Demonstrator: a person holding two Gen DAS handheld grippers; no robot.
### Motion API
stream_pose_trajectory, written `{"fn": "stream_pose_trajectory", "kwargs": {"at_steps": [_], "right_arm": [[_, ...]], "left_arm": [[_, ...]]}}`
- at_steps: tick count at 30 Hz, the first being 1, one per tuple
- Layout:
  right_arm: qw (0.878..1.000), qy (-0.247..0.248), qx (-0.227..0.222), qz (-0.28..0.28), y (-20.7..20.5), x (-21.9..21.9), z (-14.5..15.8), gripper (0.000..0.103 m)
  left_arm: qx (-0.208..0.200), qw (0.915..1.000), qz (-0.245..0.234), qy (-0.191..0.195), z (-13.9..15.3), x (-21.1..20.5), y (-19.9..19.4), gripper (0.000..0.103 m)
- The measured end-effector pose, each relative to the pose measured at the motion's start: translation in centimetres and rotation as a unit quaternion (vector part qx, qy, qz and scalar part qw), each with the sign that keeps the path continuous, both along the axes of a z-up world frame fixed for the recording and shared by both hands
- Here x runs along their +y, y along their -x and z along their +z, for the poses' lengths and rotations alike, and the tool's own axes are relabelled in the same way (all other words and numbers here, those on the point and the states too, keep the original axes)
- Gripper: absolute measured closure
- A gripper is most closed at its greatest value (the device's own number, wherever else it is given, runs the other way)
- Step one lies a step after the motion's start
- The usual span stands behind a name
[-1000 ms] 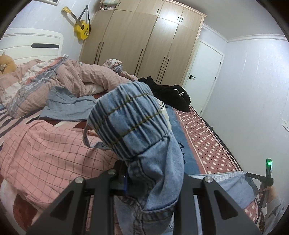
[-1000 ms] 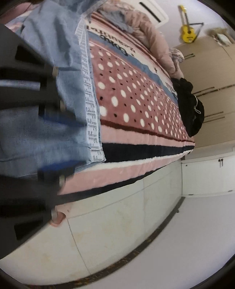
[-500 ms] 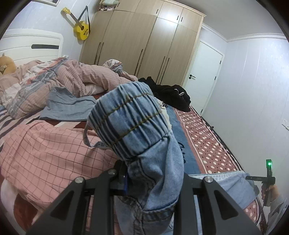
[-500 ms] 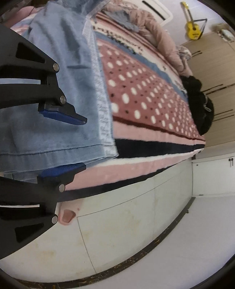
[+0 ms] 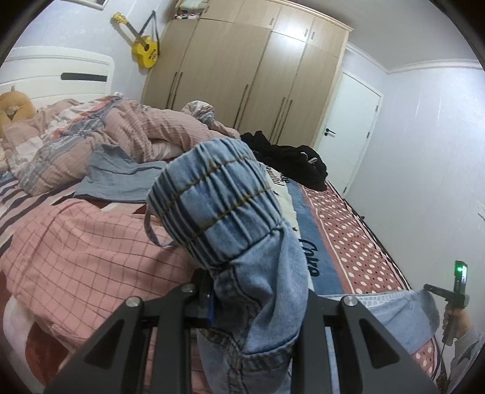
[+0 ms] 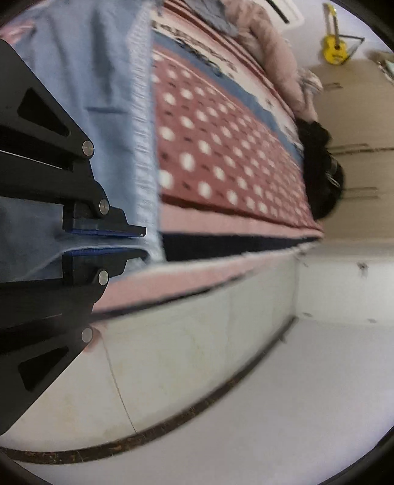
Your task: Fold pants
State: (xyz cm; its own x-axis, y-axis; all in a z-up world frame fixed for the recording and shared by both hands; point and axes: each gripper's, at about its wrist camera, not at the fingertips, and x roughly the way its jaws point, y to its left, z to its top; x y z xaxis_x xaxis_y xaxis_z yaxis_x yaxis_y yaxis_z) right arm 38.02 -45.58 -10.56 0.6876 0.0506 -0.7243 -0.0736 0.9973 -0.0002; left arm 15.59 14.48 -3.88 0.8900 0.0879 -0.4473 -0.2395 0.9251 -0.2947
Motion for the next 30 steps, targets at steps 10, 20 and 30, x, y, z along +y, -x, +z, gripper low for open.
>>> {"fn": "stream_pose_trajectory", "kwargs": {"at_steps": [10, 20, 30], "right_arm": [[0.996, -0.017, 0.038, 0.073, -0.6, 0.5, 2.4, 0.101], [0.921, 0.109, 0.067, 0.368, 2.7, 18.3, -0.2, 0.038], [0.879, 0.136, 0.208, 0.407, 0.8, 20.1, -4.0, 0.055]], "left_arm": [[-0.004, 0.9999, 0.010, 0.009, -0.4, 0.6, 0.1, 0.082], [-0.002, 0.9999, 0.003, 0.013, -0.4, 1.0, -0.1, 0.082], [-0.004, 0.9998, -0.006, 0.017, -0.5, 1.3, -0.3, 0.082]]}}
